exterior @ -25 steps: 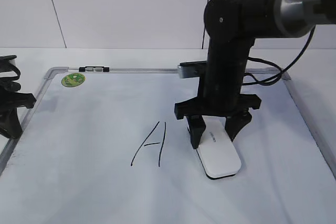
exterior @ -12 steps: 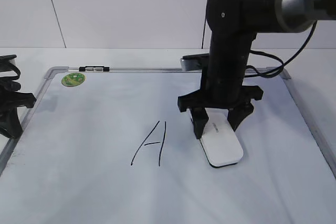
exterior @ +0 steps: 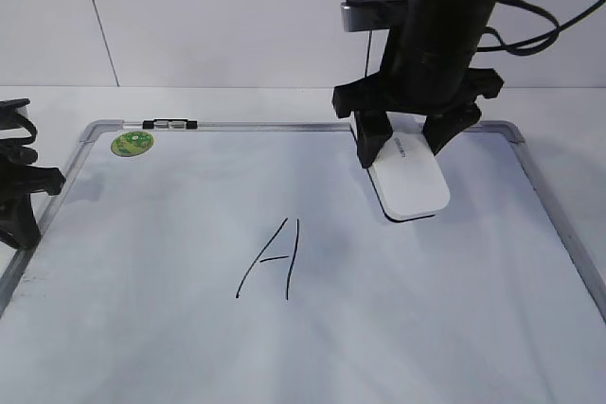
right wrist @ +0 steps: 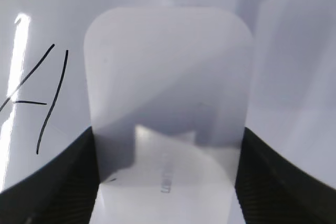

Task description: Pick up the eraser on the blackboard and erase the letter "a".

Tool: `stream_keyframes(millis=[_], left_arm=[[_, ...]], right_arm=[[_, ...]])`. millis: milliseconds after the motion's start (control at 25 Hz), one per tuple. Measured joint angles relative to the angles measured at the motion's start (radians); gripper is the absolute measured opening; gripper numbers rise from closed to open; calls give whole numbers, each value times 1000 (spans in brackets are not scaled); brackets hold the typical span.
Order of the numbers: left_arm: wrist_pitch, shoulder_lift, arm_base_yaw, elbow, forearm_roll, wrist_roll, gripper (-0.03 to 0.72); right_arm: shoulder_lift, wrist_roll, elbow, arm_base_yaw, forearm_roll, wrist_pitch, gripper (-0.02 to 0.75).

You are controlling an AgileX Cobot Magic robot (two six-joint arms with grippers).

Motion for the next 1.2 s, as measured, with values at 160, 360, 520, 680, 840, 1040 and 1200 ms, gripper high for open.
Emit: stream_keyframes(millis=[160,360,520,680,840,1040,1200], left_arm=[[0,0,0,0,0,0,39],[0,0,0,0,0,0,39],[0,0,0,0,0,0,43],[0,0,0,0,0,0,44],[-1,0,0,0,0,0,44],[-1,0,2,0,-4,0,44],[-1,0,2,0,-10,0,44]], right_arm=[[-33,7,0,-26,-25,0,538],[-63,12,4,-114,-33,2,538],[-104,12,24,-184,-35,6,538],[-146,12,82,-258,-46,8,538],[-188,12,163,-312,-65,8,538],[-219,12,242,-326,-76,8,538],[-223,10,291,-326,-86,8,538]])
